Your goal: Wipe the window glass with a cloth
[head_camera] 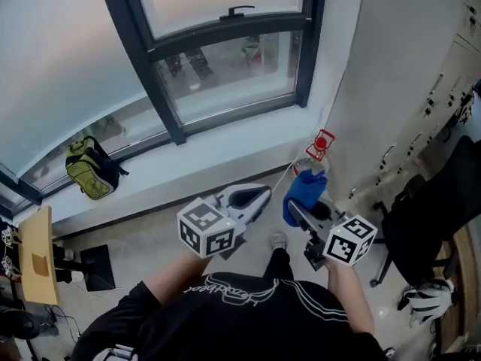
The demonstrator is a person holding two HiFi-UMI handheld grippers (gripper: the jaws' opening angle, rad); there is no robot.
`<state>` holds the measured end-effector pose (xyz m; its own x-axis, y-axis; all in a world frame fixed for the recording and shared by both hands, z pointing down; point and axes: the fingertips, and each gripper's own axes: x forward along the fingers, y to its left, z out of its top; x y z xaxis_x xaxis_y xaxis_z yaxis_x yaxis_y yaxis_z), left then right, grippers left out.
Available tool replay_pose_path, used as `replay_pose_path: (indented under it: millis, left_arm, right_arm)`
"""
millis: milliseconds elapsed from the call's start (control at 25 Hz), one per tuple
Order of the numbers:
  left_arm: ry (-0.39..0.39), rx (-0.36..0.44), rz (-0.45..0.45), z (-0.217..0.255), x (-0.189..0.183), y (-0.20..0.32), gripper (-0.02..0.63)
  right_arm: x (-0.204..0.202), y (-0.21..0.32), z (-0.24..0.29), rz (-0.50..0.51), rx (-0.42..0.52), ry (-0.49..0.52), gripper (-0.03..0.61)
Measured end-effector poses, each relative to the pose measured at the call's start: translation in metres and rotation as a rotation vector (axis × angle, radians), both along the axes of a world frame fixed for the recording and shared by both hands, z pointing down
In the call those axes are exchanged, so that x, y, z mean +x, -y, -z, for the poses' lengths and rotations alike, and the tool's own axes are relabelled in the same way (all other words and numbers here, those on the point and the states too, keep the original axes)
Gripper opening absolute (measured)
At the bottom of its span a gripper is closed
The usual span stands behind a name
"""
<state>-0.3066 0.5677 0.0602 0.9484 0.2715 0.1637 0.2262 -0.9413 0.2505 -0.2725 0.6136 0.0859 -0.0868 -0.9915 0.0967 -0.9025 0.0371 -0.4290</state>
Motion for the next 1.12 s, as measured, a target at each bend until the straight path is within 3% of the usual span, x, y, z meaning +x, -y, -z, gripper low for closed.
replay_pose_path:
  millis: [280,480,680,920,1120]
  left_arm:
    - [0.062,-0.015,0.148,-0.043,0.173,0.131,0.003]
    - [0.06,-0.023,0.297,-0.047,0.247,0.216,0.003]
    - [0.052,-0.01,0.395,-0.055,0.262,0.25,0.003]
    - [0.051,-0.056,0.518,-0.068,0.221,0.336,0.003]
    - [0.021,-0.086,0.6,-0.077,0.207,0.362,0.005]
  right_arm:
    - [0.181,0.128,-0.03,0.092,-0.026,0.015,0.094]
    - [0.263,0.208,-0.034,0.175,-0.039,0.004,0.094]
    - [0.277,0.256,-0.051,0.26,-0.034,0.027,0.094]
    - [0.23,0.355,-0.067,0.371,-0.078,0.034,0.094]
    - [0.221,0.377,-0.066,0.402,-0.056,0.002,0.094]
